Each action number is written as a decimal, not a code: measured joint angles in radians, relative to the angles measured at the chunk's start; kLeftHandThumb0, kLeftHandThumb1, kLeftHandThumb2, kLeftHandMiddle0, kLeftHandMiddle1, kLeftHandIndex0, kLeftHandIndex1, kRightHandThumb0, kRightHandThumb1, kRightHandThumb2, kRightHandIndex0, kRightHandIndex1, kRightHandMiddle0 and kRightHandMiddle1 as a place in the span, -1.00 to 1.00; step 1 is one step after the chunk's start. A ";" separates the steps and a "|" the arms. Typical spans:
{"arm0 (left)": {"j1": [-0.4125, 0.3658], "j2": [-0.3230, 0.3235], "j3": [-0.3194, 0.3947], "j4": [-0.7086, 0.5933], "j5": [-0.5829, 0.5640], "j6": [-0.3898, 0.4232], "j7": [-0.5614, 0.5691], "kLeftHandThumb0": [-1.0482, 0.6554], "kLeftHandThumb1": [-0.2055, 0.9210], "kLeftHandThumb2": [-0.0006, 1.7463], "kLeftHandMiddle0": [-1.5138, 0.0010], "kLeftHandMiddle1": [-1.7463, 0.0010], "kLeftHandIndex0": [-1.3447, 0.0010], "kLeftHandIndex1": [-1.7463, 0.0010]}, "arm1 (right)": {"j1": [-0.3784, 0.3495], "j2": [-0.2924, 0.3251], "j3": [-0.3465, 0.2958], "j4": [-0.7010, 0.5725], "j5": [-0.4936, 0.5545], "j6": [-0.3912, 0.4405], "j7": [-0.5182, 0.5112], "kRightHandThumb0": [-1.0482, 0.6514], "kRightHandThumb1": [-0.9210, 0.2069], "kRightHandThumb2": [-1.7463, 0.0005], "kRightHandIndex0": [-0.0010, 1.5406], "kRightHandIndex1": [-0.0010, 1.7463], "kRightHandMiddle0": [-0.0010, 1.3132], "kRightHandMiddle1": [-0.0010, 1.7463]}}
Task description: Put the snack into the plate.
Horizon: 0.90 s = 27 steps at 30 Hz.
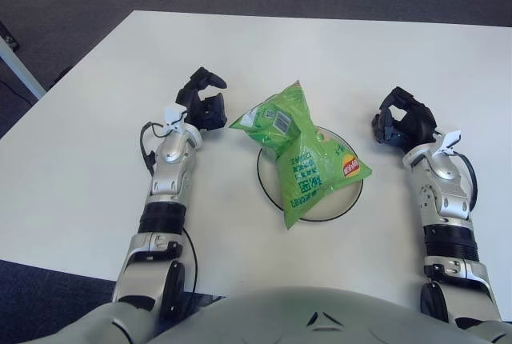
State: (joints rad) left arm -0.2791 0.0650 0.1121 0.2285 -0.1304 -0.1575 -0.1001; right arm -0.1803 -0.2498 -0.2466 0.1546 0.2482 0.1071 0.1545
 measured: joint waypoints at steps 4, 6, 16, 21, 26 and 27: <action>0.012 -0.010 -0.002 -0.025 0.024 -0.016 0.036 -0.32 -0.01 0.46 -0.67 -1.00 0.13 -1.00 | 0.002 0.001 -0.014 0.002 0.004 -0.008 -0.003 -0.33 0.05 -0.49 0.67 1.00 -0.08 1.00; 0.014 -0.011 -0.003 -0.027 0.032 -0.022 0.049 -0.32 -0.01 0.46 -0.69 -1.00 0.13 -1.00 | 0.002 0.002 -0.020 0.005 0.006 -0.017 -0.007 -0.32 0.04 -0.49 0.68 1.00 -0.09 1.00; 0.017 -0.010 -0.012 -0.027 0.060 -0.039 0.063 -0.32 -0.02 0.46 -0.71 -1.00 0.13 -1.00 | -0.004 0.012 -0.039 0.029 0.007 -0.052 -0.020 -0.32 0.03 -0.48 0.69 1.00 -0.09 1.00; 0.017 -0.009 -0.012 -0.024 0.061 -0.042 0.063 -0.32 -0.01 0.46 -0.71 -1.00 0.13 -1.00 | -0.005 0.013 -0.039 0.035 0.007 -0.059 -0.020 -0.32 0.03 -0.48 0.69 1.00 -0.09 1.00; 0.017 -0.007 -0.013 -0.024 0.061 -0.039 0.063 -0.32 -0.01 0.46 -0.70 -1.00 0.13 -1.00 | -0.006 0.016 -0.039 0.034 0.007 -0.061 -0.023 -0.32 0.04 -0.48 0.69 1.00 -0.09 1.00; 0.017 -0.007 -0.013 -0.024 0.061 -0.037 0.063 -0.32 -0.01 0.46 -0.70 -1.00 0.13 -1.00 | -0.006 0.017 -0.039 0.034 0.007 -0.061 -0.024 -0.32 0.04 -0.48 0.69 1.00 -0.09 1.00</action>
State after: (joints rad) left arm -0.2622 0.0583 0.0992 0.2046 -0.0697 -0.1948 -0.0369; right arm -0.1860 -0.2330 -0.2859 0.1883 0.2549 0.0458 0.1301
